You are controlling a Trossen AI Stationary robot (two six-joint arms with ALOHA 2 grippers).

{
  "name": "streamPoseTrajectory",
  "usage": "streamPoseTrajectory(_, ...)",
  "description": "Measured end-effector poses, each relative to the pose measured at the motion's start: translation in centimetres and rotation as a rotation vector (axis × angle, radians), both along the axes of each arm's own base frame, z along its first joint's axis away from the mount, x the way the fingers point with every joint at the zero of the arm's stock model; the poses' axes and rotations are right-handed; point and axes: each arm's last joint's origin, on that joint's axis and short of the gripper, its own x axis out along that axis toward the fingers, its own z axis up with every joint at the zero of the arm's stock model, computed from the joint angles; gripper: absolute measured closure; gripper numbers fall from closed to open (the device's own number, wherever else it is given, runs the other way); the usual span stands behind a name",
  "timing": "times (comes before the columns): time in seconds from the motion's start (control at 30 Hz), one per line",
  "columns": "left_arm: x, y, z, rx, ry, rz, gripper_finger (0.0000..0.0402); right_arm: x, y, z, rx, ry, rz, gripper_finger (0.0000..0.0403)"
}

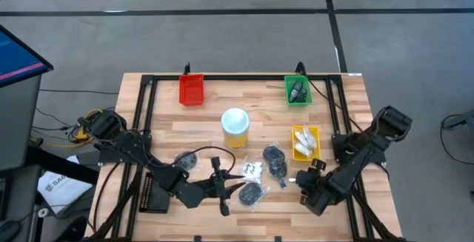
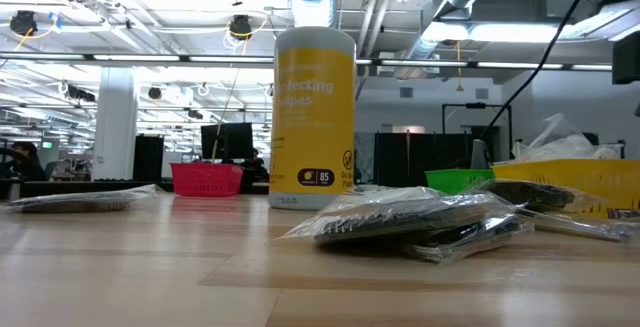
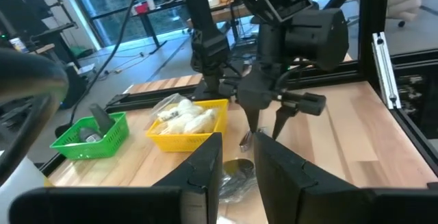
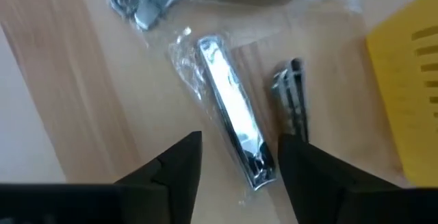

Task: Pick & Place Travel size toiletries
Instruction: Put the silver nail cutter into the red bin

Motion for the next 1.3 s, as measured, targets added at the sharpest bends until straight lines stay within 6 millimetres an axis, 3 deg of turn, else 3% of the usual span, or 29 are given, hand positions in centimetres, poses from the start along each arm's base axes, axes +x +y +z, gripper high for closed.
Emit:
streamPoseTrajectory(0.33,0.0,0.0,0.0,0.000,0.000,-0.001,0.0325,0.0,0.1,-0.3,0.001,0.019,0.003,0.0216)
streamPoseTrajectory(1.07,0.0,0.0,0.0,-0.008,-0.002,-0.002,0.0325,0.3,0.4,-0.3,0.042,-0.010,0.008,0.0320)
streamPoseTrajectory(1.23,0.0,0.0,0.0,-0.008,-0.002,-0.002,0.0325,0.3,0.3,-1.1,0.026,0.026,0.005,0.0366)
streamPoseTrajectory(1.3,0.0,0.0,0.0,-0.008,-0.002,-0.002,0.0325,0.5,0.5,-1.3,0.031,0.017,0.010,0.0365)
